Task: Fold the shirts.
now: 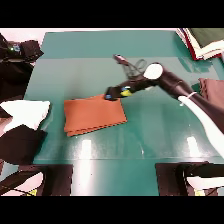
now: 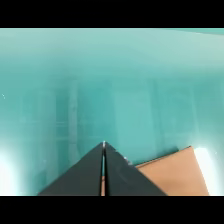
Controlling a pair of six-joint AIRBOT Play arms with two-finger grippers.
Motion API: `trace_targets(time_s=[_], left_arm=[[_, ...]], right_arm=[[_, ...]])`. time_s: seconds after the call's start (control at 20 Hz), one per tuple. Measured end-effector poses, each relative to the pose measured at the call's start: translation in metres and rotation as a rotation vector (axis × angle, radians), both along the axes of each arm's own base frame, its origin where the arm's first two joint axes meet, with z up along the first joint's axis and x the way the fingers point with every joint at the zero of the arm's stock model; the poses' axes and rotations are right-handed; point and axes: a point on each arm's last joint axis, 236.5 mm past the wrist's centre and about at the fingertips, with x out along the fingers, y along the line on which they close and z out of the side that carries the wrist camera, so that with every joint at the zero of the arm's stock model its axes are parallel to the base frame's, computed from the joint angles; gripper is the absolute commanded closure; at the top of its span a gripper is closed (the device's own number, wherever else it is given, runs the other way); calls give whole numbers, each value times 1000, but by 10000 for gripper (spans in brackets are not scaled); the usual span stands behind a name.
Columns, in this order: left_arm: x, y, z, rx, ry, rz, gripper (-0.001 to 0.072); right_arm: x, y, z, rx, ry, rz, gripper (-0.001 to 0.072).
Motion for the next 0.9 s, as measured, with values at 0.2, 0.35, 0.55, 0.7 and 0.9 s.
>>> trace_targets(time_s=[0.2, 0.35, 0.55, 0.7, 0.9], left_arm=[[-5, -30, 0, 13, -6, -84, 684], [-7, -54, -5, 14, -1, -140, 685], [-7, -69, -14, 12, 15, -173, 684], [-8, -76, -14, -11, 21, -188, 685], [-14, -96, -14, -42, 27, -232, 685]], right_arm=[[4, -77, -68, -65, 227, -173, 93], [-3, -69, -96, -9, 370, -200, 103], [-8, -15, -111, 73, 458, -143, 281], [-3, 26, -116, 101, 436, -92, 692], [26, 46, -92, 120, 316, -52, 693]])
